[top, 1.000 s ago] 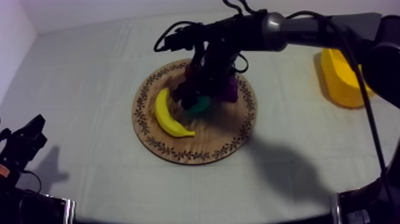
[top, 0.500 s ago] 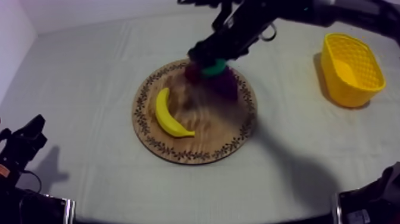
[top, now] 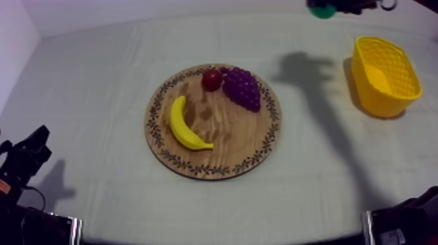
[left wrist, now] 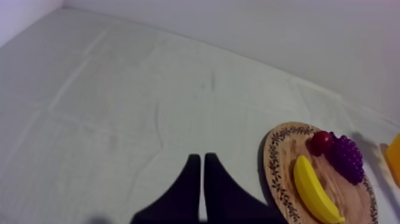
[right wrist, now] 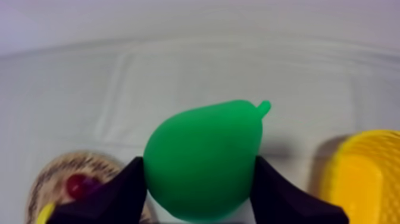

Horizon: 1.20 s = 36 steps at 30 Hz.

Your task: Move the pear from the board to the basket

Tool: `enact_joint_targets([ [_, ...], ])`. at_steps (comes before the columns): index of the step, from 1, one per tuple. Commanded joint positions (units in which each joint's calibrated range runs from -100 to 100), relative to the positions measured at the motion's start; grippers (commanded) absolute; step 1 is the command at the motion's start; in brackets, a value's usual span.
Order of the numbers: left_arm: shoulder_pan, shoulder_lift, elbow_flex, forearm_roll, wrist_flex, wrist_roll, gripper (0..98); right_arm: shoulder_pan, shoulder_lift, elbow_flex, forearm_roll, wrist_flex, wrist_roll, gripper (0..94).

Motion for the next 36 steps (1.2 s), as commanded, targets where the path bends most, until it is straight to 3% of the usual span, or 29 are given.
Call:
enact_joint_targets([
  [1,0.0,0.0,0.0,-0.02,0.0,0.0,0.1,6.1,-0.8,1.8,3.7,-1.0,-3.0,36.5],
  [6,0.0,0.0,0.0,-0.02,0.0,0.0,0.1,11.4,-1.8,6.8,7.9,-2.5,-6.3,35.7],
  [9,0.0,0.0,0.0,-0.02,0.0,0.0,0.1,13.8,-2.0,10.1,8.5,-3.6,-6.8,35.0],
  [12,0.0,0.0,0.0,-0.02,0.0,0.0,0.1,15.5,-1.8,13.0,6.8,-4.4,-5.1,34.8],
  [19,0.0,0.0,0.0,-0.02,0.0,0.0,0.1,17.6,-0.4,17.0,-0.8,-4.4,2.5,34.6],
  [32,0.0,0.0,0.0,-0.02,0.0,0.0,0.1,19.8,5.4,18.4,-4.0,-4.9,5.3,36.0],
  [36,0.0,0.0,0.0,-0.02,0.0,0.0,0.1,20.2,6.1,18.7,-4.5,-5.3,6.3,42.7],
])
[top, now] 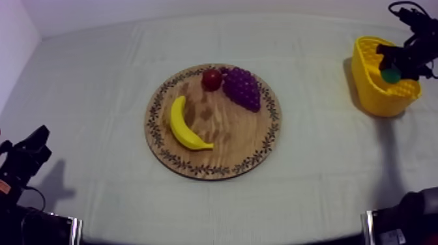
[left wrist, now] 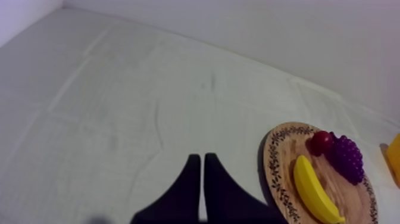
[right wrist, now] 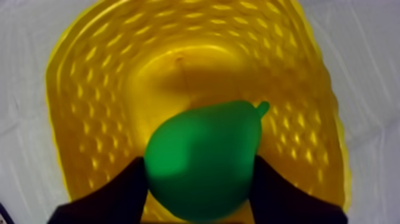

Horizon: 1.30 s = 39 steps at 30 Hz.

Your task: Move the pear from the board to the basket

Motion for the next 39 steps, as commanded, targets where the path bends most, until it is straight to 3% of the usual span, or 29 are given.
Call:
enact_joint_targets([
  [1,0.0,0.0,0.0,-0.02,0.0,0.0,0.1,0.1,0.4,0.2,-0.1,-0.3,0.4,45.4],
  [7,0.0,0.0,0.0,-0.02,0.0,0.0,0.1,0.6,1.4,0.7,-1.6,-1.9,1.6,60.0],
  [12,0.0,0.0,0.0,-0.02,0.0,0.0,0.1,1.0,0.4,1.7,-3.2,-4.7,3.3,61.2],
  [14,0.0,0.0,0.0,-0.02,0.0,0.0,0.1,1.2,-1.0,2.6,-4.2,-6.2,4.4,56.7],
  [17,0.0,0.0,0.0,-0.02,0.0,0.0,0.1,1.7,-4.6,4.9,-7.7,-9.2,7.7,42.5],
  [25,0.0,0.0,0.0,-0.02,0.0,0.0,0.1,2.4,-21.0,18.1,-23.1,-18.6,23.7,7.6],
  [28,0.0,0.0,0.0,-0.02,0.0,0.0,0.1,2.5,-29.2,24.5,-28.1,-19.7,29.4,2.9],
  [32,0.0,0.0,0.0,-0.02,0.0,0.0,0.1,2.5,-41.5,32.8,-32.5,-20.1,33.4,1.0],
  [39,0.0,0.0,0.0,-0.02,0.0,0.0,0.1,2.6,-63.2,46.3,-34.9,-17.1,34.7,0.5],
])
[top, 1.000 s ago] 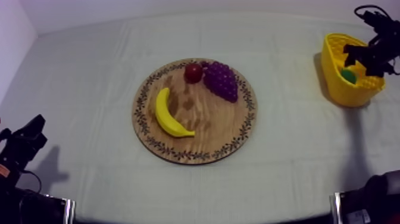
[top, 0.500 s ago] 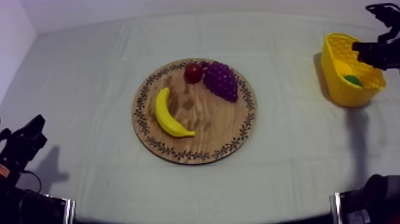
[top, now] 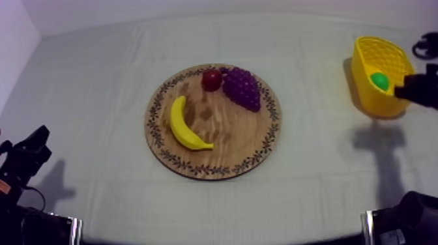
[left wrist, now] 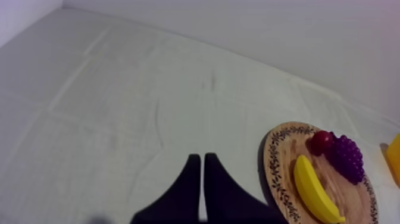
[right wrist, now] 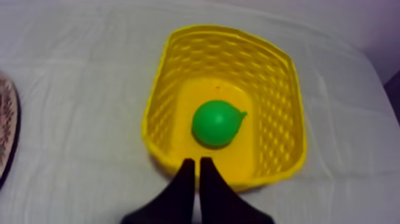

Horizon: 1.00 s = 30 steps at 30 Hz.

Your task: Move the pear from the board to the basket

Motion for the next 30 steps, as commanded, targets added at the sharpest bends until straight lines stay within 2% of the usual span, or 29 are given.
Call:
enact_joint_targets([
  [1,0.0,0.0,0.0,-0.02,0.0,0.0,0.1,0.1,-16.0,7.2,0.5,1.4,0.1,0.4],
  [3,0.0,0.0,0.0,-0.02,0.0,0.0,0.1,0.1,-23.1,10.3,2.8,4.0,-1.8,0.4],
  [8,0.0,0.0,0.0,-0.02,0.0,0.0,0.1,-1.1,-41.9,14.7,10.6,14.1,-9.4,0.4],
  [13,0.0,0.0,0.0,-0.02,0.0,0.0,0.1,-4.1,-49.2,16.4,16.6,20.5,-15.9,0.4],
  [17,0.0,0.0,0.0,-0.02,0.0,0.0,0.1,-5.1,-50.3,16.9,19.3,24.6,-19.0,0.4],
  [24,0.0,0.0,0.0,-0.02,0.0,0.0,0.1,-5.1,-50.6,18.0,21.1,26.2,-22.9,3.8],
  [27,0.0,0.0,0.0,-0.02,0.0,0.0,0.1,-5.1,-50.7,19.6,22.8,23.2,-24.0,4.5],
  [30,0.0,0.0,0.0,-0.02,0.0,0.0,0.1,-5.1,-50.7,20.7,23.7,20.3,-22.3,1.7],
])
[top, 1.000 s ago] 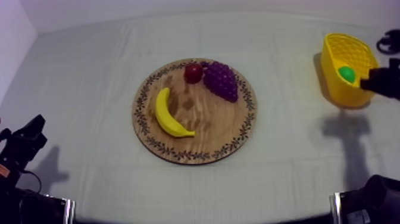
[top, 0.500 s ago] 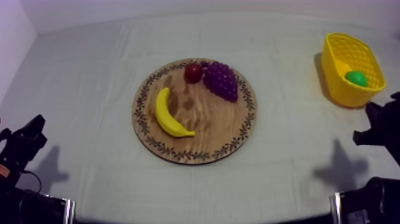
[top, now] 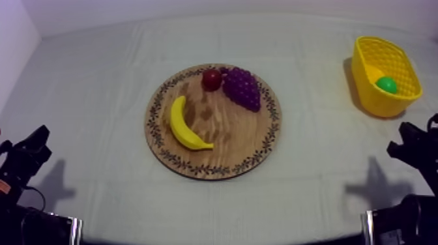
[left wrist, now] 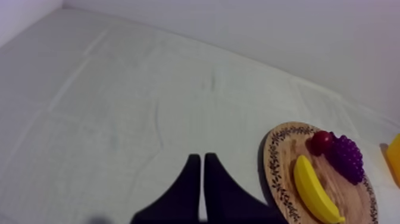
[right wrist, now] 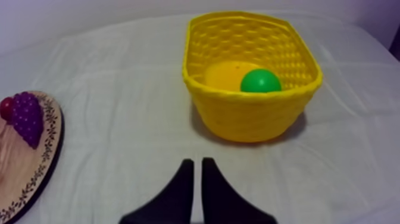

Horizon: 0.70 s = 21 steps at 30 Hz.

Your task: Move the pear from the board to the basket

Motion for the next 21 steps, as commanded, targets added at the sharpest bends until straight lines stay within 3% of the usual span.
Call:
enact_joint_targets([
  [1,0.0,0.0,0.0,-0.02,0.0,0.0,0.1,0.0,0.0,0.3,0.4,-1.9,2.8,1.3],
  [6,0.0,0.0,0.0,-0.02,0.0,0.0,0.1,0.0,0.0,0.7,0.7,-2.8,5.5,0.4],
  [21,0.0,0.0,0.0,-0.02,0.0,0.0,0.1,0.0,0.0,0.7,0.7,-3.0,5.2,0.2],
])
